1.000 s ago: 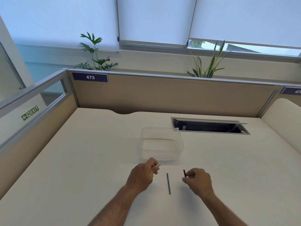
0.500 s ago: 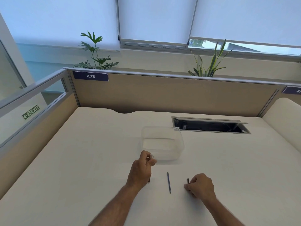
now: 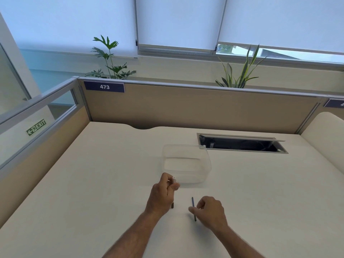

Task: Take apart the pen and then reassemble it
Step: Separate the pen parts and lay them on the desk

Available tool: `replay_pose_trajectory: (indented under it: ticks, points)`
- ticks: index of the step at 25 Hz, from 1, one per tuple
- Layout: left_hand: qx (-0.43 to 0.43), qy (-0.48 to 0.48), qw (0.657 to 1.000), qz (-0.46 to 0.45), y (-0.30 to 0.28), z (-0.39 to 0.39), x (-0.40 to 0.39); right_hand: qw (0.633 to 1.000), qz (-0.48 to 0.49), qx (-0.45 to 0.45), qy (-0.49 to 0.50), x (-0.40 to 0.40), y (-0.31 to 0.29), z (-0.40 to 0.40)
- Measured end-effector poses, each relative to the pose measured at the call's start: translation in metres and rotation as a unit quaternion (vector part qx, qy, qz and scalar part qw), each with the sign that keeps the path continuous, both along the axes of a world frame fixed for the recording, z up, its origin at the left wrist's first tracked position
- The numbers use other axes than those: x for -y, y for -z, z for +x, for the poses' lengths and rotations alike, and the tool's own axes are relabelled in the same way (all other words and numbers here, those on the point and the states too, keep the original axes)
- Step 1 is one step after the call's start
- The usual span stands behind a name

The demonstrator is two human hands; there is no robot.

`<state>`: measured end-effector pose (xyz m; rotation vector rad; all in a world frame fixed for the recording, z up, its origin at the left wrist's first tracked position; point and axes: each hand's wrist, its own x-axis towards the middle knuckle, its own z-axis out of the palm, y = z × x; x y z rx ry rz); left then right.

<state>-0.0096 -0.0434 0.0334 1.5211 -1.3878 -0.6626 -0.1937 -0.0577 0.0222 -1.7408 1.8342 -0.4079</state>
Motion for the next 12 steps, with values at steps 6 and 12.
replay_pose_trajectory:
  ticks: [6, 12]
  points:
    - [-0.082, -0.004, 0.997, -0.006, -0.007, -0.005, 0.002, 0.986, -0.047, 0.130, -0.093, 0.003, -0.007, 0.017]
    - [-0.225, -0.036, 0.974, -0.004, -0.018, -0.013, 0.005, 0.972, -0.014, 0.215, -0.096, 0.008, -0.009, 0.014]
